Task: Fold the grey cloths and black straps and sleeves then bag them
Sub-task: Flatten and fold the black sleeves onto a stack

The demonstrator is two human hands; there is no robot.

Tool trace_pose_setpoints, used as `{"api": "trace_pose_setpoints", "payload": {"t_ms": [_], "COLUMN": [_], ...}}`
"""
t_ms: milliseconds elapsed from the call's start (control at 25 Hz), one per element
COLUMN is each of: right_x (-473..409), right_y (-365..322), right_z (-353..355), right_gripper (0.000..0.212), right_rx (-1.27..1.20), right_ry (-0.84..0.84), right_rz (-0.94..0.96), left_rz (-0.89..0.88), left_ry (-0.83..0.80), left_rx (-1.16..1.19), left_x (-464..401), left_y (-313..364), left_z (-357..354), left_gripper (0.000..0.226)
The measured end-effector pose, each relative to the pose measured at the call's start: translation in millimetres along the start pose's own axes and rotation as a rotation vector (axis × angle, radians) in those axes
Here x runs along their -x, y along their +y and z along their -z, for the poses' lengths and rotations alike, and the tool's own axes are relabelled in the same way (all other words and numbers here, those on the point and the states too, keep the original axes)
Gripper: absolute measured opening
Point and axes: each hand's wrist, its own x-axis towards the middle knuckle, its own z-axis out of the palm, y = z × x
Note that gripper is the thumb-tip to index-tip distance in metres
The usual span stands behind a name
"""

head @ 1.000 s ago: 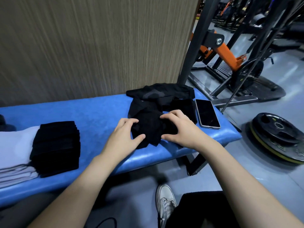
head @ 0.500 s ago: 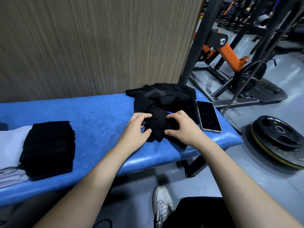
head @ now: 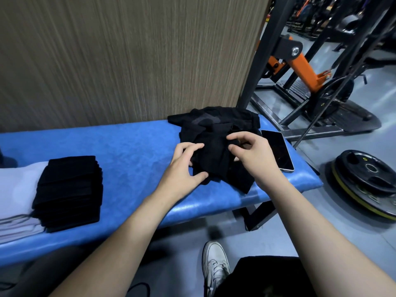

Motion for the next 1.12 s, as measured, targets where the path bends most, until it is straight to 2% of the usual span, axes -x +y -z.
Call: {"api": "trace_pose_setpoints", "payload": {"t_ms": [280, 440, 520, 640, 720, 840, 920, 1000, 1120], "right_x": [16.3, 15.1, 14.8, 17.2, 18.4, 19.2, 18.8, 18.0, 17.1], "right_y": [-41.9, -68.3, -79.7, -93.2, -98.0, -99.7, -98.5, -97.0, -95.5], "right_z": [-9.0, -14.6, -19.7, -32.1, -37.9, -38.9, -37.6, -34.5, -29.9], "right_gripper": [0.028, 0.03, 0.028, 0.025, 0.024, 0.023, 0.023, 0.024, 0.029], "right_rx": [-0.569, -0.814, -0.896, -1.046, -1.085, -1.071, -1.083, -1.085, -1.062], "right_ry": [-0.171, -0.267, -0.308, -0.444, -0.506, -0.519, -0.484, -0.42, -0.336], "right_rz": [-0.004, 0.018, 0.021, 0.041, 0.043, 0.04, 0.014, -0.019, -0.076], "left_rz": [-0.051, 0.007, 0.067, 0.102, 0.097, 0.133, 0.191, 0.229, 0.236], "left_ry": [0.05, 0.082, 0.117, 0.173, 0.237, 0.275, 0.28, 0.282, 0.272], "left_rx": [-0.003, 0.008, 0.008, -0.03, -0.014, 0.009, 0.065, 0.237, 0.302], "left_x": [1.7, 4.5, 4.4, 6.5, 11.1, 15.7, 16.5, 17.8, 22.1], "left_y": [1.5, -1.2, -2.2, 0.4, 0.8, -5.2, -9.4, -10.0, -9.4], "left_z": [12.5, 17.0, 20.5, 29.8, 39.2, 58.4, 71.3, 82.0, 95.2], "left_gripper": [0.07, 0.07, 0.063, 0.04, 0.031, 0.048, 0.058, 0.062, 0.053]}}
